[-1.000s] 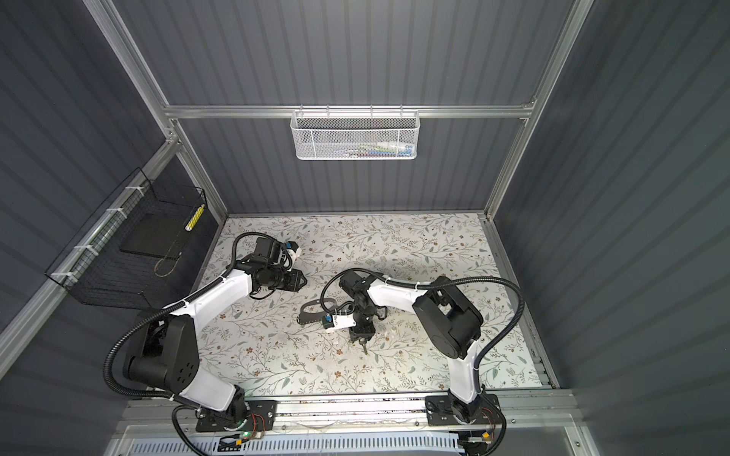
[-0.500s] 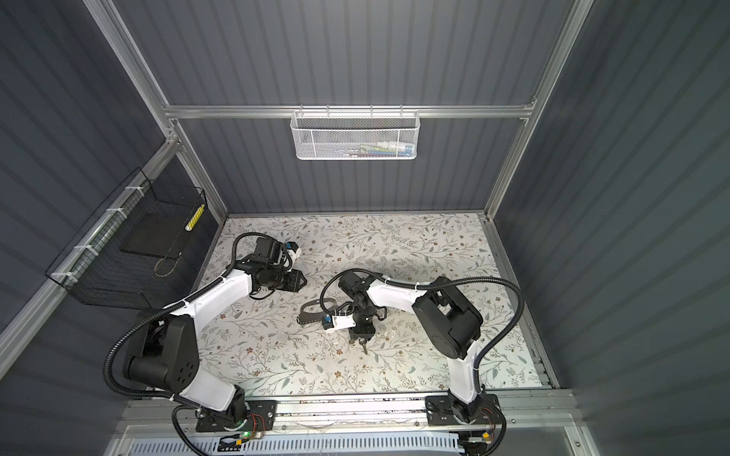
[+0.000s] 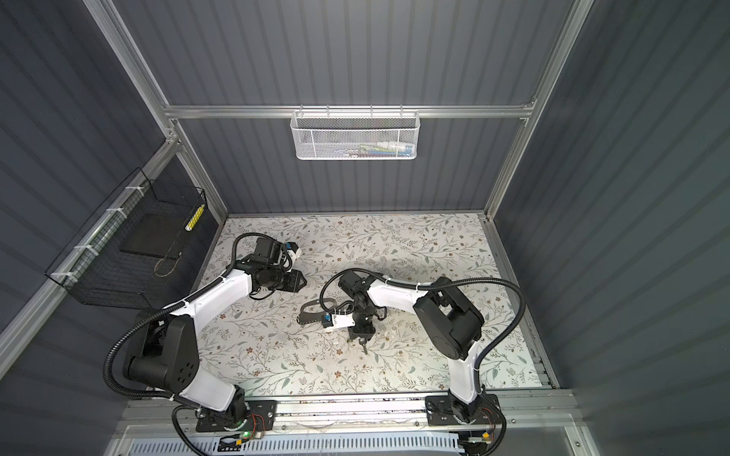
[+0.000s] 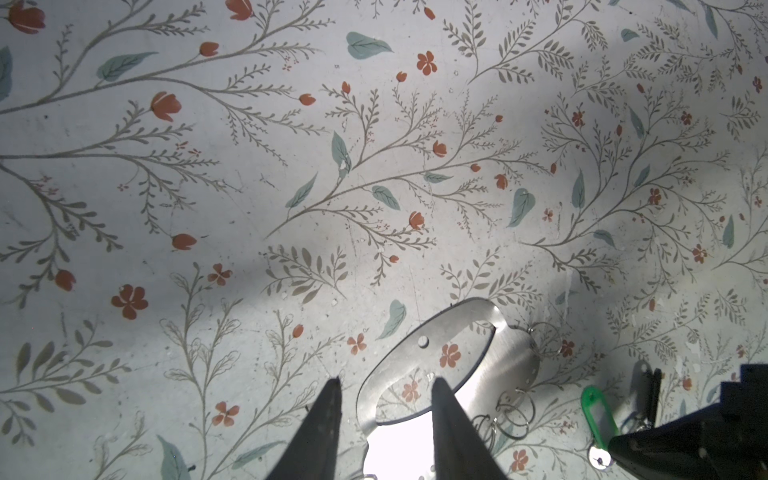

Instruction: Put the keys on the keyring

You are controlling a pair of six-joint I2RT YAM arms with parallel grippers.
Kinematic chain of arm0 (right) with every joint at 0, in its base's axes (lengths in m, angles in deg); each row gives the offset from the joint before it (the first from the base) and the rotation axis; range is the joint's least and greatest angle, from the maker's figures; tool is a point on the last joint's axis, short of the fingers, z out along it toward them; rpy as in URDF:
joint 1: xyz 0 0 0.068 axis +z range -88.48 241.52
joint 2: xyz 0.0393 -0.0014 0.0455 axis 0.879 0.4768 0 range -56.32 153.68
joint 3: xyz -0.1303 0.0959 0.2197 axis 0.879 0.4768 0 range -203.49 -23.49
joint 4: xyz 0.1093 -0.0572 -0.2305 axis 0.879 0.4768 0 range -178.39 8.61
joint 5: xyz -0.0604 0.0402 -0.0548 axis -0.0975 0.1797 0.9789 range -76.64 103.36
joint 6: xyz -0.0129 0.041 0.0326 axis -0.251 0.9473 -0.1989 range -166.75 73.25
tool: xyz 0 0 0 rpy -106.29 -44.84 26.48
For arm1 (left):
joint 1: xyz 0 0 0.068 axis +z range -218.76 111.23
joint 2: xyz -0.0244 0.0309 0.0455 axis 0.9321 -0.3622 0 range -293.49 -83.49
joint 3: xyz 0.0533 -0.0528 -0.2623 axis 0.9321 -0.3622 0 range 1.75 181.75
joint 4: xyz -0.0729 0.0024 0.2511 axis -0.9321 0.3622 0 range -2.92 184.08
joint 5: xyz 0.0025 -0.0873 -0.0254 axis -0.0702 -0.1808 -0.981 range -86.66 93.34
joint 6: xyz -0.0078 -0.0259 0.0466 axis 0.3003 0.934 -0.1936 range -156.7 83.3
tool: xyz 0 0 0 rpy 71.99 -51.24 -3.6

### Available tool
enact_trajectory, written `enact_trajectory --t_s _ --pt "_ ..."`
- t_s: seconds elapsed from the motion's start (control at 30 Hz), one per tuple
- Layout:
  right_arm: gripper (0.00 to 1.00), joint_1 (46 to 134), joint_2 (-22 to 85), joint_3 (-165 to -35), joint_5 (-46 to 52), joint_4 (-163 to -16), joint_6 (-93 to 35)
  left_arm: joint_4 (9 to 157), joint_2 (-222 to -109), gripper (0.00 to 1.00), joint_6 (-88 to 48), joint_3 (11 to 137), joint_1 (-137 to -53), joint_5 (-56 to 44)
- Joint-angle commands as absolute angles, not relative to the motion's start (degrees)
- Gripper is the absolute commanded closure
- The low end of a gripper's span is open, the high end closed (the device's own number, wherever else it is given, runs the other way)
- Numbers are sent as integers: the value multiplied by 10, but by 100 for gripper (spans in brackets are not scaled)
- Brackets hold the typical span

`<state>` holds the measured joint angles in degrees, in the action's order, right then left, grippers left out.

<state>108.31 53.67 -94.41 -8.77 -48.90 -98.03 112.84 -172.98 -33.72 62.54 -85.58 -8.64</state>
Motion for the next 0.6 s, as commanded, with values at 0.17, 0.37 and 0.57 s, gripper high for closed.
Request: enact_trajectory --t_s 0.17,0.37,0.57 --pt "100 1069 480 -902 -140 -529 -930 1140 -1714 63 -353 640 -856 -88" --pt "100 1057 441 -881 -172 -567 -899 1139 -1714 63 -355 640 -856 -91" --pt "100 1046 410 -865 -193 -604 -854 1134 -1709 63 -357 636 -856 -96"
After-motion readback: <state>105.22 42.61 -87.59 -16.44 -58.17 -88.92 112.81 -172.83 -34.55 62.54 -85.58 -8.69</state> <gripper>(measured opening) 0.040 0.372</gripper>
